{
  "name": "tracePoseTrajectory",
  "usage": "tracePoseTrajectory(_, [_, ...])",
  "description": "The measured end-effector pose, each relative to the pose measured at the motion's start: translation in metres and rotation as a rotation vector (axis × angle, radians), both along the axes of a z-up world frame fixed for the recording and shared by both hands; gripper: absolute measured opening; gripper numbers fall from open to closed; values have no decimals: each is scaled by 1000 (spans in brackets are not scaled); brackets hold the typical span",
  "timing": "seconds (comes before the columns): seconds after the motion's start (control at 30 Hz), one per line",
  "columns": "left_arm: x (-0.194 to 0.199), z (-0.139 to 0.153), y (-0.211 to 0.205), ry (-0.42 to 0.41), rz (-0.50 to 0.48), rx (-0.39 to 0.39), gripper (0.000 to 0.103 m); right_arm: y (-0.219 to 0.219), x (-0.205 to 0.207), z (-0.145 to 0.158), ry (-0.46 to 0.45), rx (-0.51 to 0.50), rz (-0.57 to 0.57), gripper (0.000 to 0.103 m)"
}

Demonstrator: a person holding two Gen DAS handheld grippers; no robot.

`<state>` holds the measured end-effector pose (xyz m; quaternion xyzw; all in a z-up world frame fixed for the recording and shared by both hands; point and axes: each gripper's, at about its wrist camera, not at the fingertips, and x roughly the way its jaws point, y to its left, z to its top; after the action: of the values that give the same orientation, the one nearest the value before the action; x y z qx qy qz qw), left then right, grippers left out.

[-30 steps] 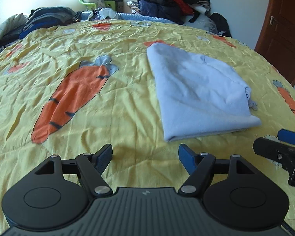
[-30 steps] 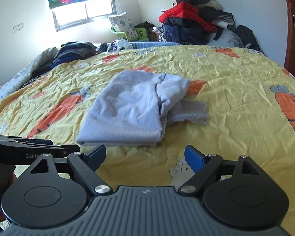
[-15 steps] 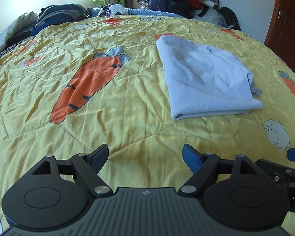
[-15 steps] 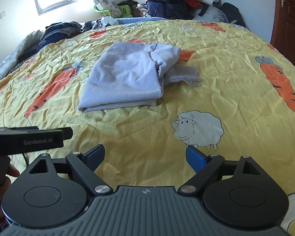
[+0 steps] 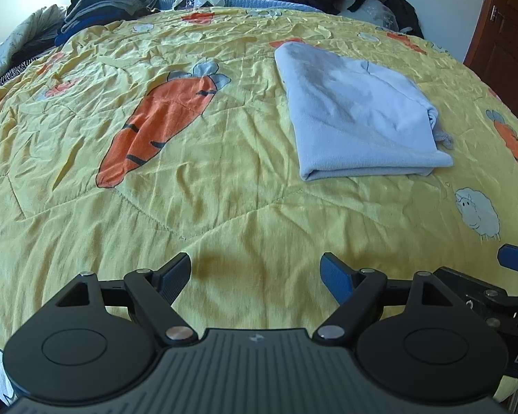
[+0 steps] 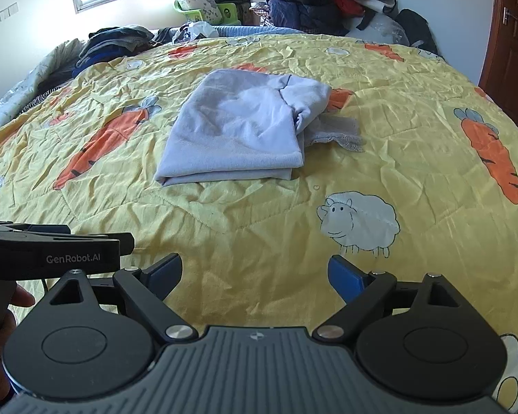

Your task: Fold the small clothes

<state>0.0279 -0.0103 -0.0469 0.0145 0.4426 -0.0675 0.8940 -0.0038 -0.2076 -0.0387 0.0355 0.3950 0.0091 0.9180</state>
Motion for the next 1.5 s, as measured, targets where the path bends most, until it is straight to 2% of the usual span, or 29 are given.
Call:
tracePoseTrajectory(0.33, [0,-4,6,2,41,11,82,-2,1,-4,15,9,-6,90])
tracePoseTrajectory(1.2, [-1,-7,5,9,34,25,82,0,1,-9,32,19,1,90])
tracePoseTrajectory(1.5, [-3,-4,4,-36,26,44,83,0,2,-11,40,24,2,90])
